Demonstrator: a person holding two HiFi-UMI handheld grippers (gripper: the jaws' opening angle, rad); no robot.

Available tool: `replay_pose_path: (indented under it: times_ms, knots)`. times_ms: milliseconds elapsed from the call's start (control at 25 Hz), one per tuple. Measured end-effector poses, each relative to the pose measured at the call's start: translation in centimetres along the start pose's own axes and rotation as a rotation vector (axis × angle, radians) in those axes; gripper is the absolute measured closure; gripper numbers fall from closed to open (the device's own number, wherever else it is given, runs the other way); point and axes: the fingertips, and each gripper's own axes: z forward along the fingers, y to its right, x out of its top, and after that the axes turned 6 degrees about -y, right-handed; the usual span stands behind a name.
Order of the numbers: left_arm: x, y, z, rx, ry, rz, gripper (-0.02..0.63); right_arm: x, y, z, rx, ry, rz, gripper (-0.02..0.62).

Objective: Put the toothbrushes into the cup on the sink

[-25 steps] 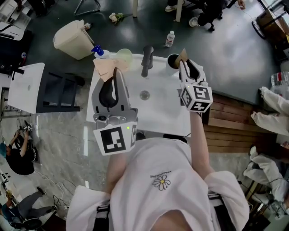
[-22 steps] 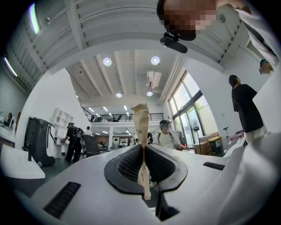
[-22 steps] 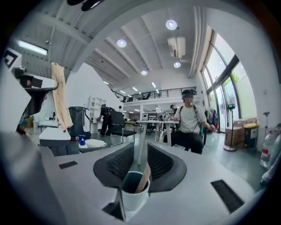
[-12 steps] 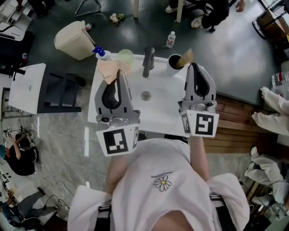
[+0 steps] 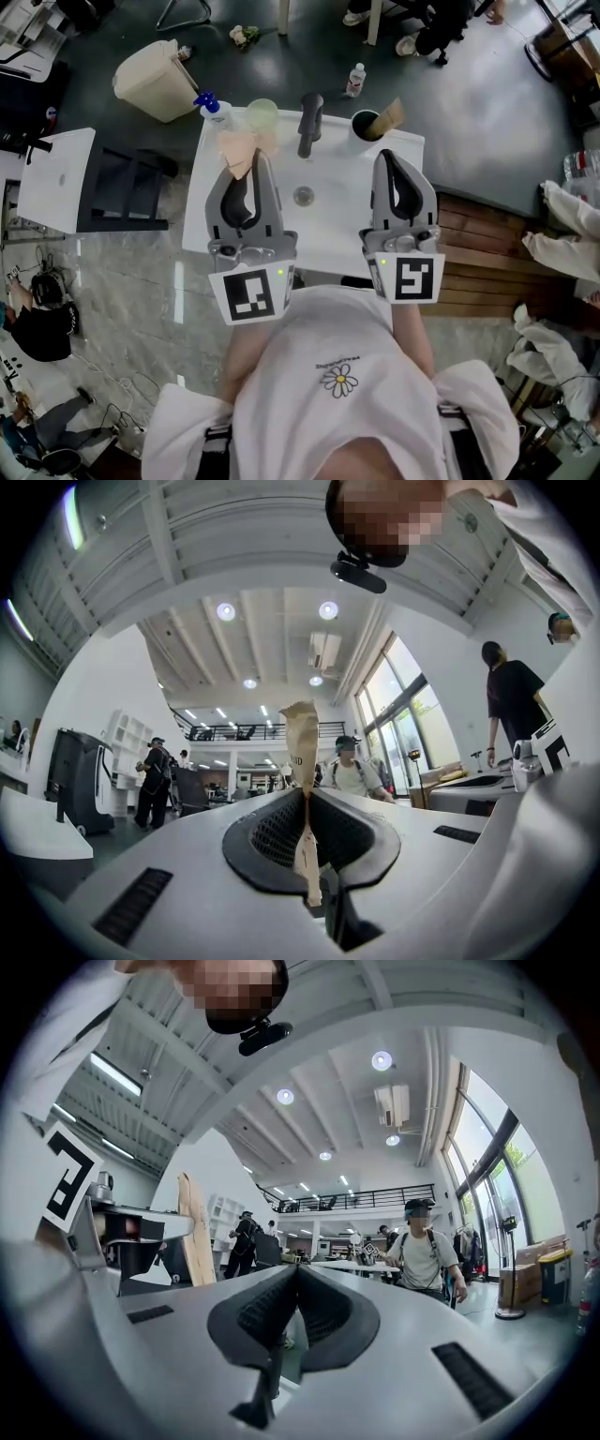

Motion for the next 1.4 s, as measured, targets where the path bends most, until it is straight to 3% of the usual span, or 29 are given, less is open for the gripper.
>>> replay_pose_path:
  times_ms: [400, 560, 680, 1040, 1400]
  knots:
    - [0.1, -1.0, 0.3, 0.027, 0.008, 0.013, 0.577, 0.1, -0.4, -0.1, 0.025, 0.001, 0.003, 0.584]
    - [2.1, -2.6, 2.6, 0.022, 0.073, 0.050, 0.577, 0.1, -0.5, -0.3, 0.031, -0.005, 0.013, 0.584]
    - [1.8, -3.8, 5.1, 0.025, 0.061, 0.071, 0.577, 0.1, -0.5, -0.6, 0.028, -0.013, 0.015, 0.584]
    - [-8.1, -6.5, 11.9, 0.022, -0.140, 0.022, 0.577, -0.3, 0.6, -2.1, -0.020, -0.043, -0.005, 0.584]
    - [-16.9, -7.5, 13.1, 0.042, -0.303, -0.041, 0.577, -0.7, 1.1, -3.4, -0.073, -0.072, -0.019, 0.584]
